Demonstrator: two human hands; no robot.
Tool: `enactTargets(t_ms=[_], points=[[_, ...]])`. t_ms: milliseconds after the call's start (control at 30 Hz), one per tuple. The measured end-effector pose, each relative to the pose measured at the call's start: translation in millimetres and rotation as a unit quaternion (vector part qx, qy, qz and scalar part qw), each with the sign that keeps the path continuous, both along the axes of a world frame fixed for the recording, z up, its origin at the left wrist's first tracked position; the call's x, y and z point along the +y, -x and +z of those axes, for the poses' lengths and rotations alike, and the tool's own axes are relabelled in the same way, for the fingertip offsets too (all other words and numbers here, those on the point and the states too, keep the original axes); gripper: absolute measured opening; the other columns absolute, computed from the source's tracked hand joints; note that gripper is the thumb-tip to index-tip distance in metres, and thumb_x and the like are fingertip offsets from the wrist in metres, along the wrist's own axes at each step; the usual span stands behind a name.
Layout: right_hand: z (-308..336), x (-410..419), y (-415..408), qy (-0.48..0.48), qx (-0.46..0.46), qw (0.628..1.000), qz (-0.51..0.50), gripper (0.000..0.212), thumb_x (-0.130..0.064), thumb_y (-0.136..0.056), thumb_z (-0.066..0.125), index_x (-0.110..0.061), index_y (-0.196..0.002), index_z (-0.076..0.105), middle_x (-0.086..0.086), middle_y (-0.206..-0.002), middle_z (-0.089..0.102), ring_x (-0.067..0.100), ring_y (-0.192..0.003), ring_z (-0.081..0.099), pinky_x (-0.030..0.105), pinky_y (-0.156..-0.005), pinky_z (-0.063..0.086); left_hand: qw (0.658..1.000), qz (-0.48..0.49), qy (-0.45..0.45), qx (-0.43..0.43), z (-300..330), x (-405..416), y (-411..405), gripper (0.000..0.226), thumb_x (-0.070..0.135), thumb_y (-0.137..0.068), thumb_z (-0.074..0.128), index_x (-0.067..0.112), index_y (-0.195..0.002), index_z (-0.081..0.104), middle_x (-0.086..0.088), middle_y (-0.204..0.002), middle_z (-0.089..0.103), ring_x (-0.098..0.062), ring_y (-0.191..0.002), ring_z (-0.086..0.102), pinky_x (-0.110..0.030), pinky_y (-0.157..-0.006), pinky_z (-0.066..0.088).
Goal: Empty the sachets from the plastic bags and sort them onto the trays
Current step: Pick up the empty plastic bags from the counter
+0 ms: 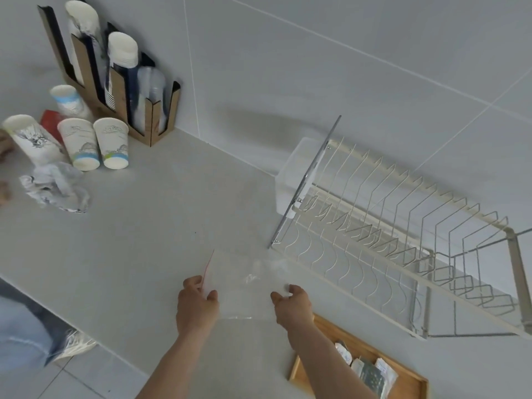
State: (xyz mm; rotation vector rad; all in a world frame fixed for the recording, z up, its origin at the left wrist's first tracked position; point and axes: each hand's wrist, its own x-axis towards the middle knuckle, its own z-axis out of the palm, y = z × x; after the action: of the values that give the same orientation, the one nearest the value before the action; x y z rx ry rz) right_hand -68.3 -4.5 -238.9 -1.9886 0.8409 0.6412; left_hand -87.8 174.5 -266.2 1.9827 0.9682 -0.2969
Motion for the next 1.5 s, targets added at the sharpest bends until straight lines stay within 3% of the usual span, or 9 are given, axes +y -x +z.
enactTargets(t_ms=[133,367,567,733,967,1033,1133,1267,1500], points=[[3,-16,6,0.000,-0.006,1.000,-0.007,0.045,-0.021,-0.088,0.064,-0.016,-0.132,0.061,0.007,-0.102,0.072,0.034,-0.102,0.069,0.040,-0.092,0.057,0.998,0.000,0.021,-0.059,10,-10,7,0.036,0.008,-0.084,0.066,0.021,-0.117,0.057,-0.002,-0.106,0.067,-0.026,-0.090,0.066,-0.038,-0.077,0.054],[21,-66,32,-0.014,-0.079,0.995,-0.058,0.042,-0.014,-0.092,0.060,-0.016,-0.134,0.062,0.005,-0.088,0.068,0.020,-0.077,0.062,0.023,-0.060,0.048,0.990,-0.032,0.054,-0.125,28,-48,9,0.037,0.003,-0.080,0.067,0.022,-0.111,0.061,0.005,-0.094,0.067,-0.012,-0.080,0.063,-0.028,-0.065,0.043],[31,-115,64,-0.018,-0.102,0.986,-0.131,0.041,-0.012,-0.092,0.064,-0.013,-0.133,0.061,0.015,-0.097,0.075,0.031,-0.088,0.073,0.041,-0.082,0.061,0.977,-0.110,0.089,-0.157,38,-92,13,0.037,0.006,-0.080,0.069,0.027,-0.109,0.061,0.007,-0.097,0.068,-0.003,-0.084,0.063,-0.019,-0.063,0.044],[40,-158,96,-0.004,-0.119,0.975,-0.189,0.038,-0.014,-0.091,0.067,-0.020,-0.128,0.061,0.011,-0.094,0.074,0.025,-0.071,0.071,0.037,-0.066,0.061,0.968,-0.159,0.106,-0.163,42,-137,25,0.036,0.003,-0.081,0.066,0.024,-0.110,0.061,0.004,-0.100,0.067,-0.011,-0.086,0.064,-0.022,-0.066,0.043],[50,-224,149,0.007,-0.164,0.943,-0.289,0.033,-0.012,-0.088,0.072,-0.021,-0.117,0.062,0.011,-0.092,0.072,0.030,-0.082,0.072,0.052,-0.083,0.062,0.951,-0.226,0.131,-0.164,54,-212,52,0.037,0.001,-0.081,0.063,0.028,-0.107,0.060,0.013,-0.098,0.067,-0.011,-0.090,0.066,-0.036,-0.079,0.056],[52,-243,166,0.008,-0.173,0.934,-0.311,0.035,-0.016,-0.086,0.075,-0.023,-0.118,0.062,0.009,-0.098,0.070,0.028,-0.086,0.072,0.053,-0.085,0.061,0.945,-0.249,0.135,-0.166,57,-233,59,0.037,0.000,-0.080,0.062,0.027,-0.106,0.060,0.012,-0.098,0.068,-0.006,-0.088,0.066,-0.031,-0.075,0.054],[57,-274,192,0.008,-0.188,0.920,-0.344,0.034,-0.017,-0.087,0.074,-0.026,-0.116,0.058,0.009,-0.101,0.069,0.028,-0.084,0.072,0.048,-0.079,0.063,0.932,-0.280,0.148,-0.177,65,-272,72,0.036,-0.003,-0.082,0.061,0.022,-0.108,0.060,0.007,-0.098,0.068,-0.001,-0.085,0.063,-0.019,-0.063,0.046],[59,-325,230,0.022,-0.208,0.899,-0.385,0.037,-0.014,-0.084,0.077,-0.024,-0.113,0.057,0.007,-0.098,0.070,0.026,-0.080,0.072,0.046,-0.078,0.062,0.915,-0.326,0.143,-0.192,73,-331,98,0.034,0.000,-0.083,0.062,0.024,-0.108,0.060,0.009,-0.100,0.066,-0.001,-0.088,0.061,-0.020,-0.063,0.046],[60,-440,318,0.019,-0.225,0.858,-0.462,0.037,-0.016,-0.082,0.077,-0.023,-0.110,0.055,0.008,-0.099,0.069,0.027,-0.084,0.071,0.051,-0.079,0.062,0.881,-0.410,0.131,-0.195,87,-460,168,0.034,0.003,-0.084,0.064,0.033,-0.099,0.061,0.013,-0.100,0.069,-0.001,-0.089,0.063,-0.030,-0.077,0.055]])
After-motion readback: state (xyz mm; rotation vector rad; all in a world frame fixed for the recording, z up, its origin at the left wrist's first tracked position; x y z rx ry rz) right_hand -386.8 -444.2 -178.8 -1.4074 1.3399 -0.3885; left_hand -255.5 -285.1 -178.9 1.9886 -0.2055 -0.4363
